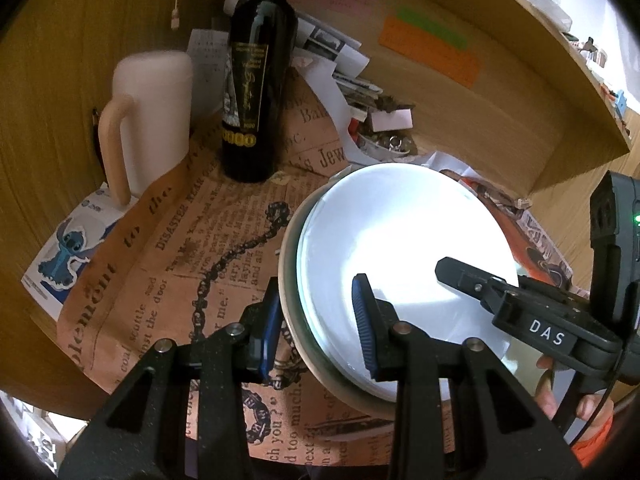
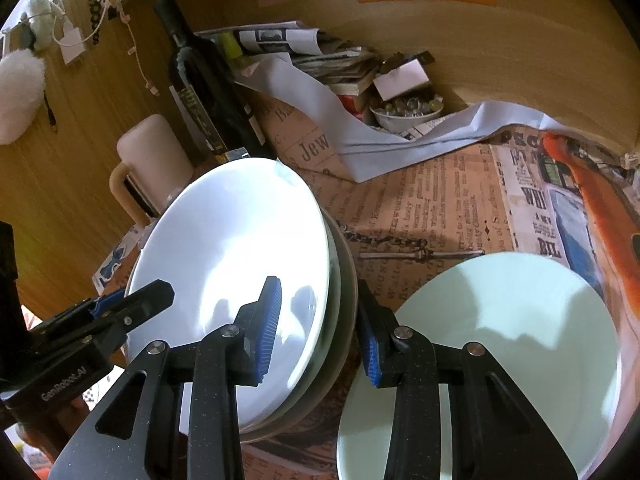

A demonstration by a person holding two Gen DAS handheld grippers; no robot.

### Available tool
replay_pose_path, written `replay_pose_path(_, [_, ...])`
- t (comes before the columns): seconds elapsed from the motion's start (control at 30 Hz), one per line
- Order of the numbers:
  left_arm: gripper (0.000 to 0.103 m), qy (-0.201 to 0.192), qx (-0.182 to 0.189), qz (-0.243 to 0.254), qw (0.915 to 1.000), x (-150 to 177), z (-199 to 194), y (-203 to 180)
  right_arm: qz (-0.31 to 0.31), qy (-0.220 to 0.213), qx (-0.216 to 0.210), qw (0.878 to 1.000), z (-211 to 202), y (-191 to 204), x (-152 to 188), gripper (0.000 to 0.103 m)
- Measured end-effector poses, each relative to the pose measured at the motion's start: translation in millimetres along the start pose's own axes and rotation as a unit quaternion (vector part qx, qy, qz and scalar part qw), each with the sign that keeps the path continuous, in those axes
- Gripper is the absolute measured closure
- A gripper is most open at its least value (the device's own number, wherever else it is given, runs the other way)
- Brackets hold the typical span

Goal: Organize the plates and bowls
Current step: 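Lift the bowl stack and lower it onto the mint green plate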

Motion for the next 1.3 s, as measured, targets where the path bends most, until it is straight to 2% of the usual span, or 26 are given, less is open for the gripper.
replay_pose_path(0.43, [0.069, -0.030, 0.004, 0.013, 0.9995, -11.3, -16.6, -16.5, -0.001, -0.033, 0.003, 0.999, -22.3, 1.5, -10.6, 0.070])
replay_pose_path(1.07, [0.069, -0.050, 0.047, 0.044, 0.9967, -16.0, -30.4, -64.0, 0.019, -0.075, 0.030, 0.997, -70.5, -24.9, -11.3, 0.070])
replay_pose_path(1.3, [0.069, -0.047, 0.062, 0.058, 0.9953, -7.2, -30.8, -83.4, 0.028, -0.080, 0.045, 0.995, -87.1, -38.7, -3.4, 0.070])
Point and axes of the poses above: each gripper's, at about its wrist camera, not at the fingertips, and z roughly the way its jaws point, y to its left, x to its underside, the point moved 10 cm from there along z, roughly the way its jaws point, and after that the axes turned 6 degrees about -x, right-handed, at the moved point
